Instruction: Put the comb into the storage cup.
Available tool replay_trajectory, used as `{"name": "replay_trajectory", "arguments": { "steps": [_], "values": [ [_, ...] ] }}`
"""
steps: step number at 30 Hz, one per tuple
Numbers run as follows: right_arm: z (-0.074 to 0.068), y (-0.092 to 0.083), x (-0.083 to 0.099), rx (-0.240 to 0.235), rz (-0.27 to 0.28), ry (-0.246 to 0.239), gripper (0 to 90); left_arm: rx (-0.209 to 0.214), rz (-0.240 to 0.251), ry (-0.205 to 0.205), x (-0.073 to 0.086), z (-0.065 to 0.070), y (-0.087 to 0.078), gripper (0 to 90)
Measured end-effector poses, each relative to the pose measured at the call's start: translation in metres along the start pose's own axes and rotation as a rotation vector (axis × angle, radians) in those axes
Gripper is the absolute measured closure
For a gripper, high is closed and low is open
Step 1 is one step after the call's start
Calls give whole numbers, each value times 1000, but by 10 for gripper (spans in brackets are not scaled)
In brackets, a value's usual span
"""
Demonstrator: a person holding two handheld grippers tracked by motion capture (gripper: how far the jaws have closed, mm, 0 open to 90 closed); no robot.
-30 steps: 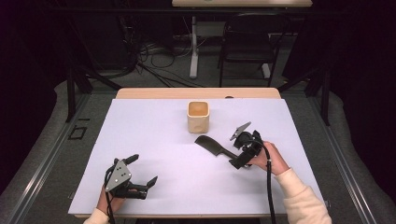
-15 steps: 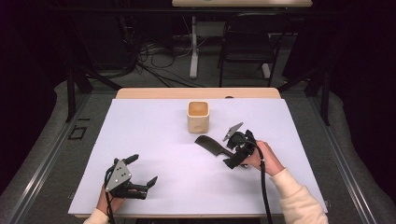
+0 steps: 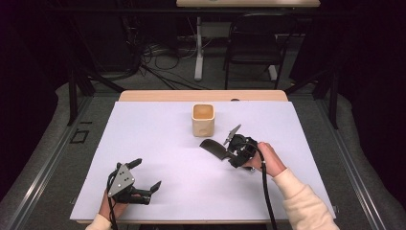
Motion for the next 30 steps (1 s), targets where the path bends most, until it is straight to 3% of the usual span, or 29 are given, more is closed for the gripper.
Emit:
{"name": "replay_trajectory", "arguments": {
  "steps": [4,13,20,30],
  "values": [
    [-1,5,-7,-7,-50,-27,528,0,0,-1,0,0,0,2],
    [1,18,-15,-13,-141,-76,617,1,-2,-1,0,0,0,2],
    [0,22,-20,-22,-191,-105,646,2,-4,-1,0,0,0,2],
    [-1,32,-22,-28,-215,-114,667,7,-6,-2,0,0,0,3]
  ]
}}
Point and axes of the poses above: each handheld gripper's, and its own axes: y roughly forward along the jaws, x roughly out of its underside, z roughly to its right, the point moved 4 cm from there along y, roughly forward along the jaws, and after that the axes turned 13 degrees about x, right-handed, at the moved point
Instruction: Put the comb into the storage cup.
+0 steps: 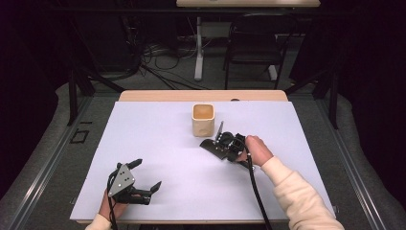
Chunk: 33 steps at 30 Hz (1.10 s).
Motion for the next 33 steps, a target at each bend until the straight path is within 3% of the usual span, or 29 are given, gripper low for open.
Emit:
{"name": "replay_trajectory", "arguments": {
  "steps": [5,14,15,17,26,27,33],
  "values": [
    [1,4,0,-21,-13,17,690,1,0,1,0,0,0,2],
    [3,2,1,-14,-37,18,717,1,0,1,0,0,0,3],
    [3,3,2,-11,-14,35,717,1,1,2,0,0,0,2],
    [4,1,3,-12,-26,34,718,1,1,1,0,0,0,2],
    [7,-8,7,-6,26,53,719,1,1,1,0,0,0,2],
    [7,-10,8,-12,13,62,719,2,1,0,0,0,0,3],
    [8,-15,12,-17,58,86,718,2,0,1,0,0,0,2]
  ]
}}
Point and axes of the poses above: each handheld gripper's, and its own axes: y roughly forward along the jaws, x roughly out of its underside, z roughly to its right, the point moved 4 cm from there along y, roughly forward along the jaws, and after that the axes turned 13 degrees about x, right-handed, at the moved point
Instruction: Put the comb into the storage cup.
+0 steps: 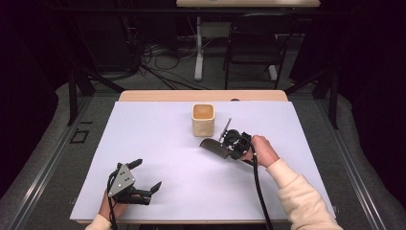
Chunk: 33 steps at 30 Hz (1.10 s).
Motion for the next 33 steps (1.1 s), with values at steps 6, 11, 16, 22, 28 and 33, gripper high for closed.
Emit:
{"name": "replay_trajectory", "arguments": {
  "steps": [6,11,16,22,28,33],
  "values": [
    [2,-6,3,-4,18,13,719,1,0,-1,0,0,0,2],
    [3,-9,7,-11,48,36,719,-1,-1,0,0,0,0,3],
    [4,-11,11,-19,68,58,719,0,-1,-2,0,0,0,2],
    [7,-16,15,-23,108,84,719,-2,-3,-4,1,-1,0,3],
    [8,-19,22,-30,127,106,719,-2,-4,-7,1,0,0,3],
    [10,-22,24,-36,149,120,719,0,-4,-6,1,0,0,3]
  ]
}}
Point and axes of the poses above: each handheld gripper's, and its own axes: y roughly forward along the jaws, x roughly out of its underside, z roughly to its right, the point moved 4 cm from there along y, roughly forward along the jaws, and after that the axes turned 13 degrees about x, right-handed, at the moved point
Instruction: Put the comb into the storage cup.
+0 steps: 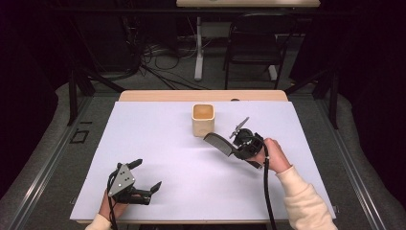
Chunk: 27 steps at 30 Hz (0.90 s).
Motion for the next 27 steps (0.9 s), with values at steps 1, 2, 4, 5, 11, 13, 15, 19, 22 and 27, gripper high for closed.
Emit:
{"name": "replay_trajectory", "arguments": {
  "steps": [1,2,4,5,11,13,15,19,22,27],
  "values": [
    [0,-1,0,0,4,3,719,0,0,0,0,0,0,3],
    [0,-1,1,0,6,4,719,0,-1,1,0,0,0,3],
    [1,-2,3,0,7,6,719,0,-1,2,0,0,-1,3],
    [1,-2,3,0,7,6,719,-1,0,2,0,0,0,3],
    [1,-6,5,-2,29,15,719,0,0,0,0,0,0,2],
    [1,-8,6,-8,44,20,719,-1,0,3,0,0,0,3],
    [2,-10,7,-12,51,26,719,-1,2,1,0,0,-1,3],
    [2,-12,8,-6,58,33,719,0,6,3,0,0,-1,2],
    [2,-12,9,-10,62,39,719,1,3,1,0,0,-1,2],
    [3,-14,10,-21,80,50,719,-1,2,2,0,-1,-1,2]
  ]
}}
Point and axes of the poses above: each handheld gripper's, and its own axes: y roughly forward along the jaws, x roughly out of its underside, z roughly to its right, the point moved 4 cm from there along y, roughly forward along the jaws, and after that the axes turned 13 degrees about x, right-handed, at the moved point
